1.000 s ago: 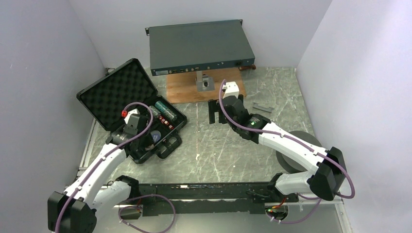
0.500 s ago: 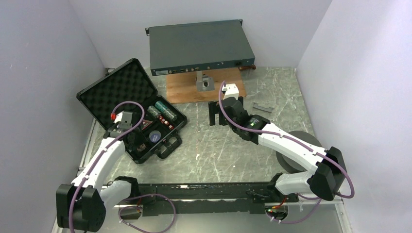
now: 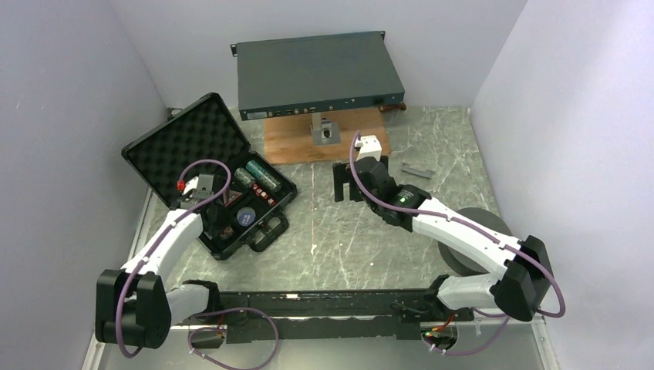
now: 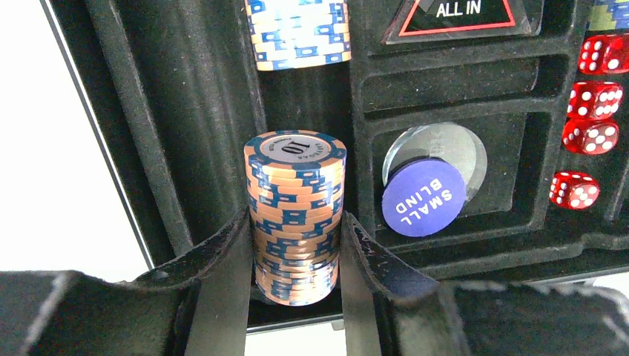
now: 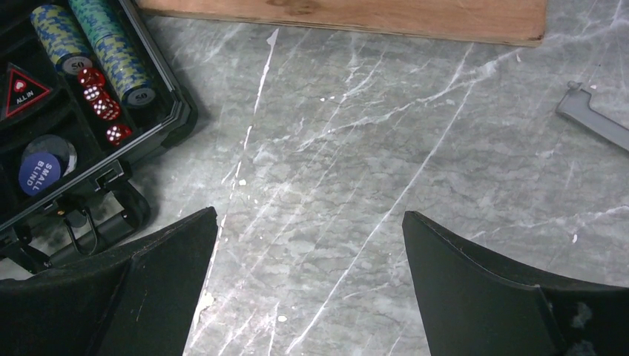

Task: Pack up texas hold em set

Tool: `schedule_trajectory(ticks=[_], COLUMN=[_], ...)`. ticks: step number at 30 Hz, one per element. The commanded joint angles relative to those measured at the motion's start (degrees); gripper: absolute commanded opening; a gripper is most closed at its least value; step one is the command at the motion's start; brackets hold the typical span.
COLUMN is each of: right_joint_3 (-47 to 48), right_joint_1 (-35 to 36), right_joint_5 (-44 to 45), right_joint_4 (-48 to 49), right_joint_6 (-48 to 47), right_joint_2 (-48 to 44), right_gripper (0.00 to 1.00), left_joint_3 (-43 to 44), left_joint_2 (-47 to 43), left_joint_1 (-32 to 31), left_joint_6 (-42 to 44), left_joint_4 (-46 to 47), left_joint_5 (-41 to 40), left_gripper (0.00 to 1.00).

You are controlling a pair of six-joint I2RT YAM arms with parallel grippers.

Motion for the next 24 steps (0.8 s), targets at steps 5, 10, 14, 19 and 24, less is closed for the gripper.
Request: schedule_trajectory(ticks=[5,10,14,19,24], right_joint_3=[-1.0,-0.9,-0.8,-0.9,-1.1], right_joint_1=[0.1,0.1,0.1,0.2,0.1], right_joint_5=[0.0,-0.4,-0.6,-1.8,-2.8], right_joint_4=[2.2,2.0,2.0,2.0,2.1], right_joint_6=[1.0,1.4,1.5,1.2,0.9], right_joint_2=[-3.3,-3.1,-3.0,-2.9,-2.9], right_gripper=[0.98,0.98,0.98,0.98,0.98], left_joint_3=[2.2,1.9,2.8,3.4,2.8], left_joint_2=[1.3,2.4,3.5,4.4,2.8], left_joint_1=[0.7,0.8,1.1,1.6,1.7], left_joint_6=[-3.7,-5.2,-6.1,-6.4,-4.1], left_joint_4=[4.0,5.0,4.0,2.9,4.2], left_joint_5=[-2.1,-2.8,-3.7,-4.0,-3.5], left_gripper=[0.04,0.03,0.07,0.59,0.81])
